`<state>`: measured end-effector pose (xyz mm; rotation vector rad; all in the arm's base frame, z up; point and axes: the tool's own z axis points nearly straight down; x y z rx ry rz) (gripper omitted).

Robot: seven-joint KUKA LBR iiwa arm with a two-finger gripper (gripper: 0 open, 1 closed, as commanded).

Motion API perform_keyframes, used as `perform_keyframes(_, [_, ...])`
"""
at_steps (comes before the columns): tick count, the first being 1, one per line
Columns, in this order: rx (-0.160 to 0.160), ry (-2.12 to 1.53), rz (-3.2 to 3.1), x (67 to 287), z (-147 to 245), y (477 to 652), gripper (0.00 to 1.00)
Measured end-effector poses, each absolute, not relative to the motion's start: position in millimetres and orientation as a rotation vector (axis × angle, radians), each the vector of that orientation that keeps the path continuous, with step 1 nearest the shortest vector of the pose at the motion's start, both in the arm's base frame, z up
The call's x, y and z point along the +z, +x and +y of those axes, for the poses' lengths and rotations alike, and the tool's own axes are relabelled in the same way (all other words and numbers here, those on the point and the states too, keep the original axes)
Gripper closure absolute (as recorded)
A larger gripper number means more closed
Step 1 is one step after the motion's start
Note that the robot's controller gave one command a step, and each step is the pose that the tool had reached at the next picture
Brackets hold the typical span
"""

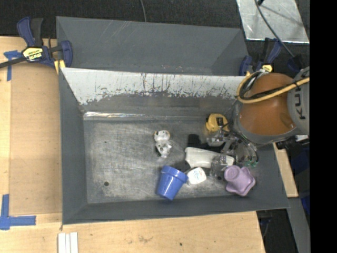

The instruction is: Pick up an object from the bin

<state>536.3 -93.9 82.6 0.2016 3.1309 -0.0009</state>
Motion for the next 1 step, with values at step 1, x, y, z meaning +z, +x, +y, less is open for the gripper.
perform_keyframes(1, [0.0, 0.203, 3.137, 90.2, -93.8, 535.2, 1.0])
